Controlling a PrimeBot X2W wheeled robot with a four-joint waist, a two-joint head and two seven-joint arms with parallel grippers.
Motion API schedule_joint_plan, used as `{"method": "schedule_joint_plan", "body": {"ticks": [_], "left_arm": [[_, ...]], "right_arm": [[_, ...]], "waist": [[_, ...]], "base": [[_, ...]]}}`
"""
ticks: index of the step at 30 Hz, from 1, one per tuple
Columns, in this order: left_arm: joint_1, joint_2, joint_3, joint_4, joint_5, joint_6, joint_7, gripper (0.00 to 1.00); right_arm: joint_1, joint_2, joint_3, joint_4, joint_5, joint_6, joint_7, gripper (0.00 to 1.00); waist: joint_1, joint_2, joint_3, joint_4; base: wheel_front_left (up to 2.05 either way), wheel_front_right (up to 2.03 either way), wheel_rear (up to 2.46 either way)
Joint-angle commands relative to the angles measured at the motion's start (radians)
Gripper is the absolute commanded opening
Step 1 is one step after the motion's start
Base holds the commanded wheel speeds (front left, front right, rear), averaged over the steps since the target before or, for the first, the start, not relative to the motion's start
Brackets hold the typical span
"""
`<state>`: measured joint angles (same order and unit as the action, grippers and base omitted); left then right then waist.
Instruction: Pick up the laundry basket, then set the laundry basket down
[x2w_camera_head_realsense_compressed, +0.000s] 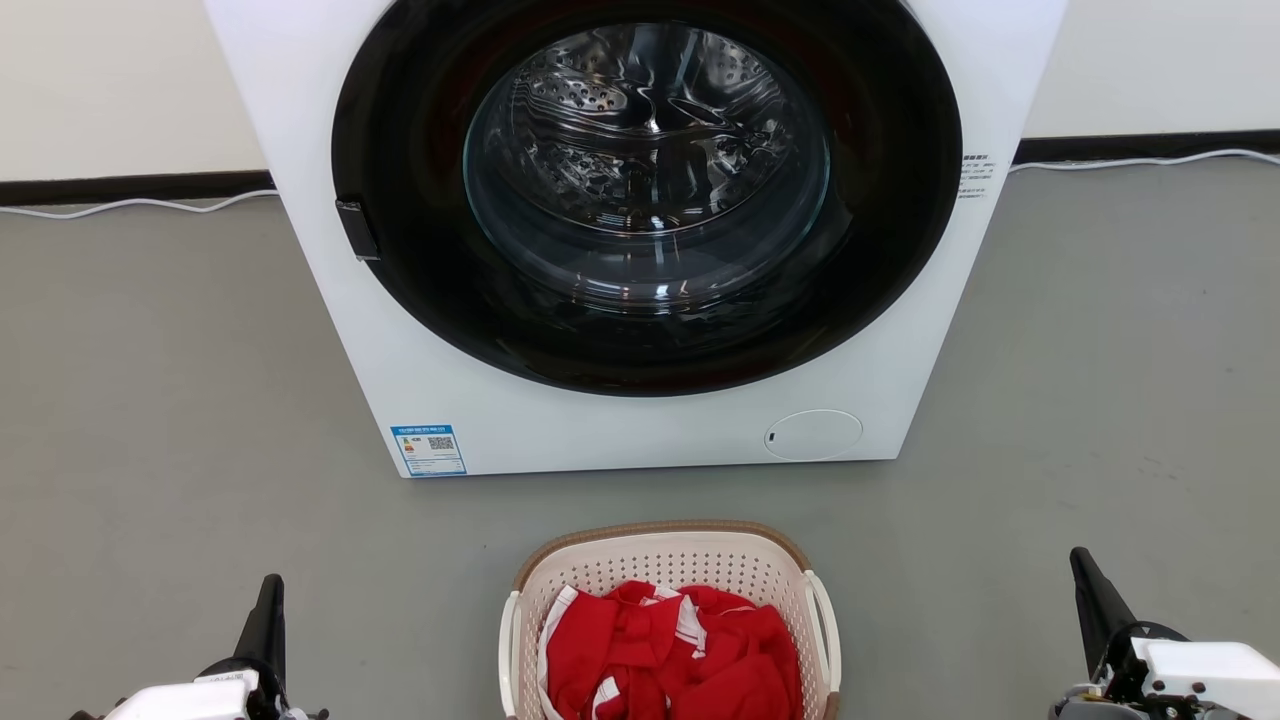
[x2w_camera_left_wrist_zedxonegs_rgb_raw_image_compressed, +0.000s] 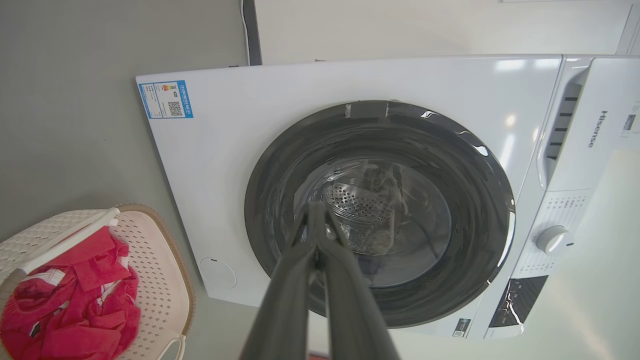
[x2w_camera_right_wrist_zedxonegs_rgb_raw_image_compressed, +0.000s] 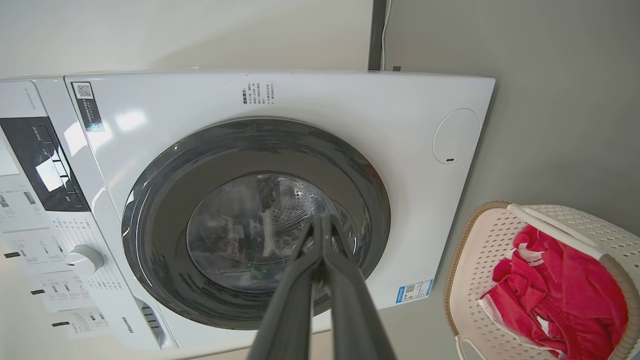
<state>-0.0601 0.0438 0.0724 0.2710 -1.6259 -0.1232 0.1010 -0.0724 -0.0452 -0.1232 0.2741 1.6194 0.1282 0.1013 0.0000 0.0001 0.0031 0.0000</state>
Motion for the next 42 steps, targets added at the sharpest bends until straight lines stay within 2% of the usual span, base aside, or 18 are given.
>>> {"method": "schedule_joint_plan", "body": {"ticks": [1, 42], "left_arm": [[-0.047, 0.014, 0.032, -0.026, 0.010, -0.007, 0.005, 0.00], [-0.048, 0.010, 0.037, -0.026, 0.014, -0.007, 0.009, 0.00]], "right_arm": [[-0.035, -0.010, 0.015, -0.030, -0.006, 0.003, 0.007, 0.00], [-0.035, -0.008, 0.012, -0.030, -0.009, 0.003, 0.010, 0.00]], "waist": [[0.0000, -0.0001, 0.000, 0.000], [0.0000, -0.0001, 0.000, 0.000]], "base": [[0.00, 0.00, 0.00], [0.00, 0.00, 0.00]]}}
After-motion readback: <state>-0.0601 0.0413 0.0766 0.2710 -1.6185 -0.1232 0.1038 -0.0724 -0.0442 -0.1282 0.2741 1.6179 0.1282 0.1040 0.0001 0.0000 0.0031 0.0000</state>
